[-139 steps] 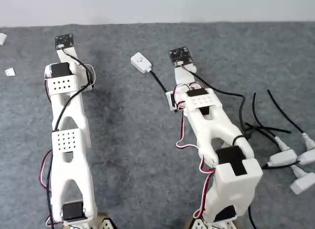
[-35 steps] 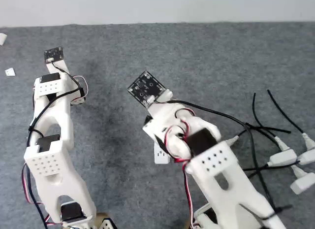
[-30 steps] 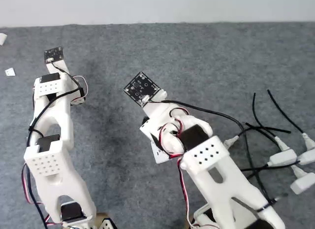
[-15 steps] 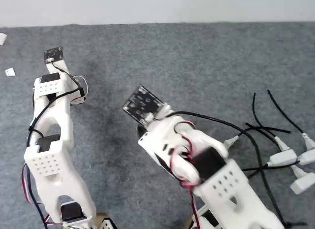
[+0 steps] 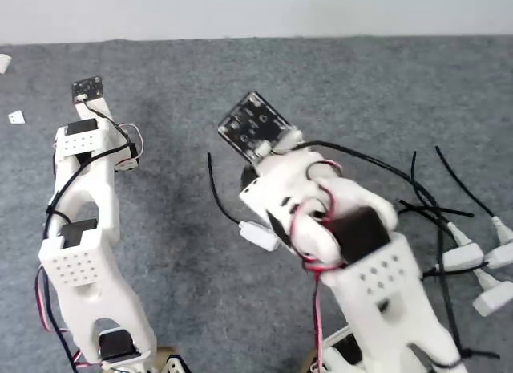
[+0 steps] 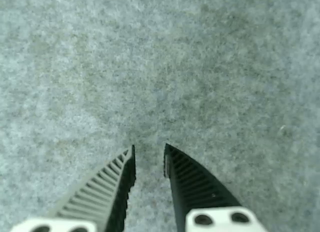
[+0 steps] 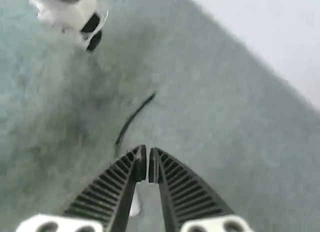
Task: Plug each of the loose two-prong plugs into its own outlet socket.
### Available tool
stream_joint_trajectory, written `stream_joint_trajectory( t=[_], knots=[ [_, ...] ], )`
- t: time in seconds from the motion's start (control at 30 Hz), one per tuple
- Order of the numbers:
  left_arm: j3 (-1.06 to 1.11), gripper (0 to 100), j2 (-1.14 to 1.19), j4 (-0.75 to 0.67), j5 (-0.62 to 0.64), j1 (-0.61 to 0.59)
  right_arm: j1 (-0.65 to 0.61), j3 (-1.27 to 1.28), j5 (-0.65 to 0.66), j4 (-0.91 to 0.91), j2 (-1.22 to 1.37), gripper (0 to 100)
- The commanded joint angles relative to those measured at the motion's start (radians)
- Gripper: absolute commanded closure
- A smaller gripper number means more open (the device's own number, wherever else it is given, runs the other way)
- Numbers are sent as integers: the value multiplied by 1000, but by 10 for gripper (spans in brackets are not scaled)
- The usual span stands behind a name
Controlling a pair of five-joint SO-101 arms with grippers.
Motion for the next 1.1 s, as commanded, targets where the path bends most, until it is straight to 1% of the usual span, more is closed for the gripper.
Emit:
stream_joint_trajectory(
  t=[0.0, 0.1, 0.2, 0.33, 0.53, 0.73, 0.87, 1.07],
  knots=[
    [-48, 912, -9, -20, -2, -17, -18, 54, -81, -25, 50, 954],
    [-48, 912, -9, -20, -2, -17, -65, 203, -66, -143, 62, 989],
    [-48, 912, -9, -20, -2, -18, -125, 347, -29, -242, 68, 989],
    [-50, 912, -9, -20, -2, -18, -133, 488, -20, -349, 70, 990],
    [-53, 912, -8, -20, -2, -18, -42, 551, 0, -371, 133, 990],
    [-53, 912, -6, -20, -2, -18, 24, 539, 46, -469, 278, 990],
    [-53, 912, -6, -20, -2, -20, 48, 493, 44, -447, 321, 990],
    [-53, 912, -6, -18, -2, -20, 107, 489, 49, -453, 334, 990]
  ],
)
